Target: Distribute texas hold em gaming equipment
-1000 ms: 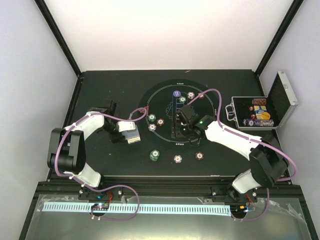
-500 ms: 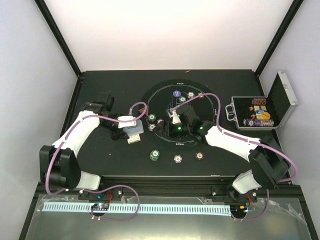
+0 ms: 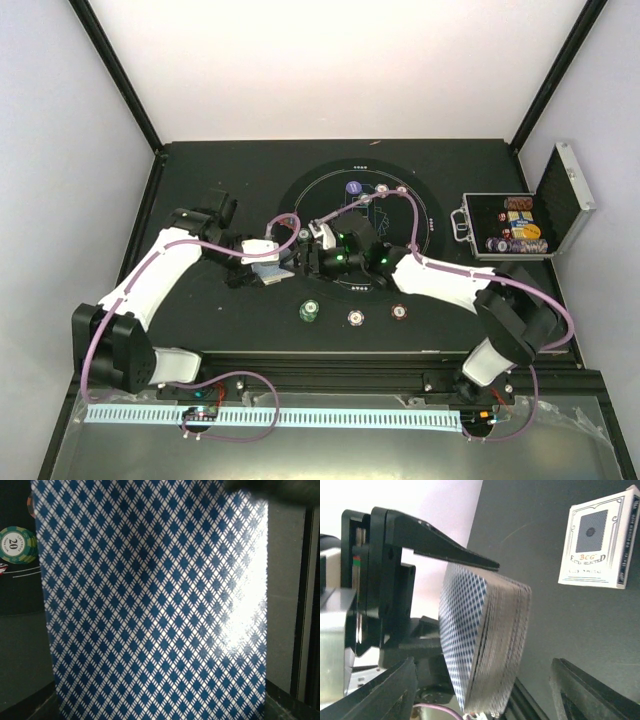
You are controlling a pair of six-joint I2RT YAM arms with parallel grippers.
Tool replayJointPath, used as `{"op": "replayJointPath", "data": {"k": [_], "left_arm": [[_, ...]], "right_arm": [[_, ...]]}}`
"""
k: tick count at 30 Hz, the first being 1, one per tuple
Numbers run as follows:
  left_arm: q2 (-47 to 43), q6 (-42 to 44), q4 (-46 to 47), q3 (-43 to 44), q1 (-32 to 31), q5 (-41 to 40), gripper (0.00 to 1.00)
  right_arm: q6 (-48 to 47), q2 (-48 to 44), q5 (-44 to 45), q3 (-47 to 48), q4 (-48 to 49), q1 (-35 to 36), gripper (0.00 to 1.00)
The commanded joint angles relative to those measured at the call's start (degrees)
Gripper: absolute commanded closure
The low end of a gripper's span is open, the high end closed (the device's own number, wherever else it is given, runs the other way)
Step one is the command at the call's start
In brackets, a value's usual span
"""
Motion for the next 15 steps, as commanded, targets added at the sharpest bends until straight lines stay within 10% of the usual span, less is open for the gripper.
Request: {"op": "replayJointPath", "data": {"k": [1,15], "left_arm": [[-1.95,-0.24,-1.71,2.18,-0.83,2.43,0.98],[-5.03,-0.02,-1.96,1.52,-2.28,2.50,0.98]], "right_arm": [[1.57,2.05,-1.46,3.55,3.21,0.91,0.28],[7.40,6.51,-2.49,3.90,9.98,1.72,0.81]]}}
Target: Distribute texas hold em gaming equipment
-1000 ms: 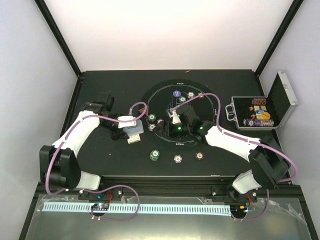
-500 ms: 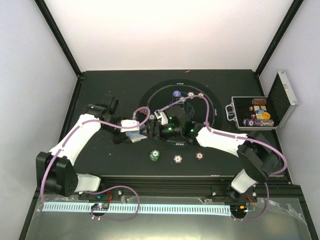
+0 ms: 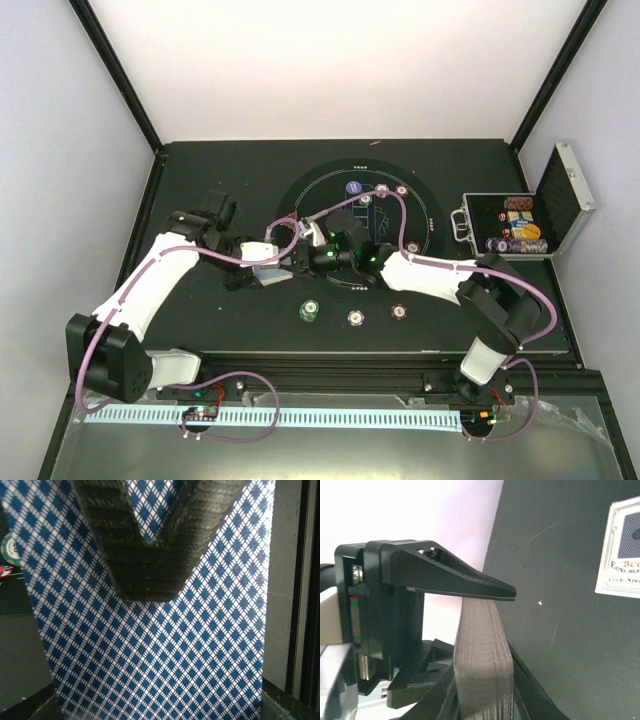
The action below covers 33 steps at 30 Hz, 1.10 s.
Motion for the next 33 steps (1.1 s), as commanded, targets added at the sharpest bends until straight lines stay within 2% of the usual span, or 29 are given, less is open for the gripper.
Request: {"op": "replayJointPath", "data": {"k": [1,2,3,4,5,6,12,23,28,33], "left_arm": [[-2.44,-0.36,-0.02,1.49,-1.02,3.40,0.90],[-2.82,-0.54,0.05,1.60,-1.08,3.64,0.70],[-3.18,-0.94,0.08,1.73,-1.06,4.06,0.42],[-3.60,-1.19,0.23,1.82,-1.11,4.60,0.19],[-4.10,-1.38,0.58,1.72,-1.11,5.56,0.05],[-4.63,-1.57,1.36,1.43,-1.13,6.66,0.02],[-6.47,-3.85,4.13,1.15,-1.99,12.31,0.01],[-5.73,-3.81,5.66,-2.20,-2.88,10.92,0.03],[-5.87,-4.80,7.23,-3.66,-2.88,9.46,0.10],[-5.49,-5.49,7.58,-3.78,-2.89,8.15,0.24]], "right_arm": [[2.55,0.31,-0.74,-0.07,4.73,0.55,0.85],[2.78,0.18,-0.78,-0.33,4.95,0.53,0.87],[2.96,-0.11,-0.74,-0.57,4.99,0.56,0.89],[3.19,-0.30,-0.59,-0.95,5.11,0.56,0.89],[3.58,-0.68,-0.44,-1.26,5.31,0.56,0.89],[3.83,-1.03,-0.25,-1.57,5.49,0.72,0.89],[4.63,-1.73,1.03,-1.73,5.45,2.15,0.89],[7.29,-1.86,1.40,-1.90,8.82,3.37,0.89],[8.34,-1.98,1.45,-2.47,10.29,3.37,0.89],[9.11,-1.53,1.45,-2.84,11.26,3.33,0.89]]}}
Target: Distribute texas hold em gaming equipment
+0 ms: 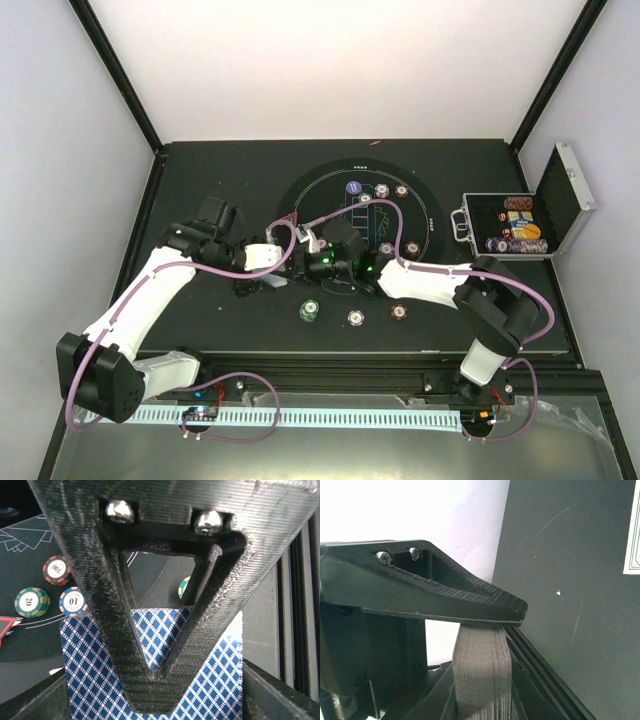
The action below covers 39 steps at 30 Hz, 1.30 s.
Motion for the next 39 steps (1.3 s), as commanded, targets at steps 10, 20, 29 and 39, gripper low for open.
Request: {"op": "replayJointPath", "data": {"k": [10,20,29,39], "left_arm": [[-0.83,0.14,1.26,-1.78,-0.57,-2.19,0.16],[-1.62,-1.16,3.72,-2.57,-0.57,-3.31,0.15],[-1.56,-2.02,4.61,-2.92,-0.57,-2.51,0.30],[-3.74,-5.79,6.73,-3.25,-0.56,-2.29,0.68]], "right_arm": [[2.53,-0.43,1.06,-1.87,5.59,0.36,0.89],[2.56,-0.01,1.21,-2.01,5.51,0.38,0.90],[2.82,0.21,1.37,-2.61,5.86,0.38,0.90],[3.58,0.57,2.02,-3.86,6.94,0.38,0.91]]}}
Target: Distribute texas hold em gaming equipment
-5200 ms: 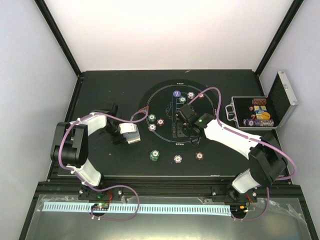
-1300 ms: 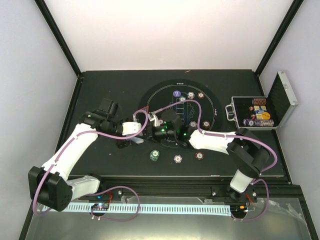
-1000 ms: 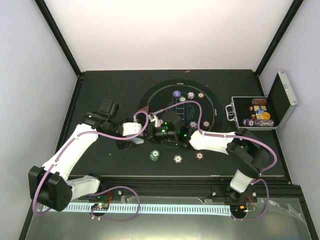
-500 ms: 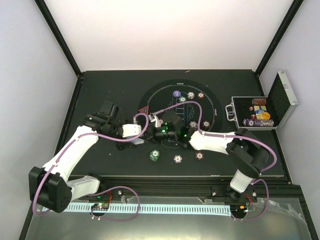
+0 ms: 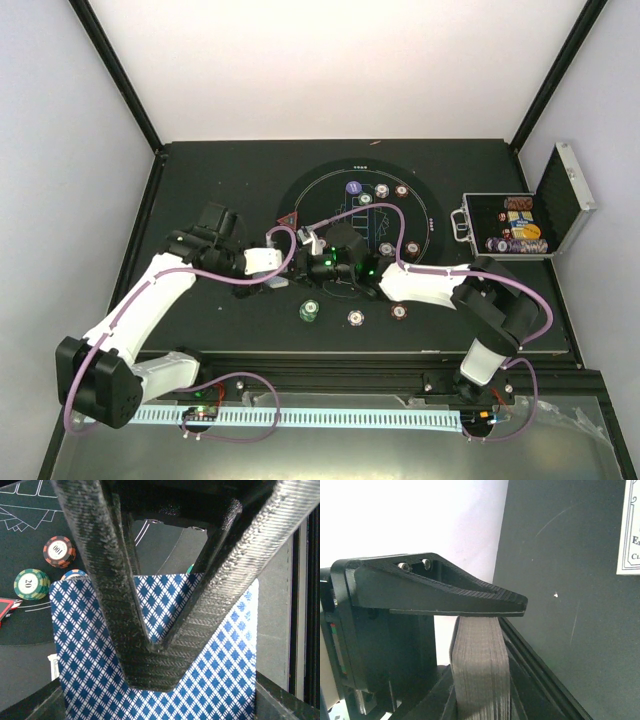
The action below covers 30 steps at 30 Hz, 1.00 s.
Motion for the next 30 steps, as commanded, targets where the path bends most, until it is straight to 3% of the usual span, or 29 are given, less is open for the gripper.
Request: {"op": "replayJointPath", "data": {"k": [1,3,8,16,20,23,30], "left_arm": [[-2.66,-3.40,3.62,0.37,-0.26,1.67,0.69],[-3.06,-4.09,3.59,0.52,-0.26,2.31,0.71],[-3.34,-6.29,3.67,1.27,-0.20,2.13,0.98],[-2.96,-4.39,0.43,1.90,-0.17,0.09,0.99],[-2.81,-3.56,0.25,1.50,-0.18,-1.67,0.98],[-2.21,-3.30,0.04,1.38,-0.22,-2.68,0.98],[-1.38,-2.55,-0.38,1.10,-0.25,-3.72,0.98]], "right_arm": [[1.42,0.49,0.71,-1.28,2.78,0.38,0.91],[1.24,0.50,1.01,-1.40,2.47,0.38,0.91],[-1.45,-0.40,3.02,-1.34,-2.04,0.37,0.91],[-11.27,-0.89,6.91,4.74,-20.16,0.31,0.49],[-13.49,-0.70,6.10,7.18,-23.49,0.38,0.34],[-12.99,0.27,2.76,7.86,-21.24,0.42,0.29],[-9.85,2.90,-3.88,7.96,-12.97,0.54,0.28]]}}
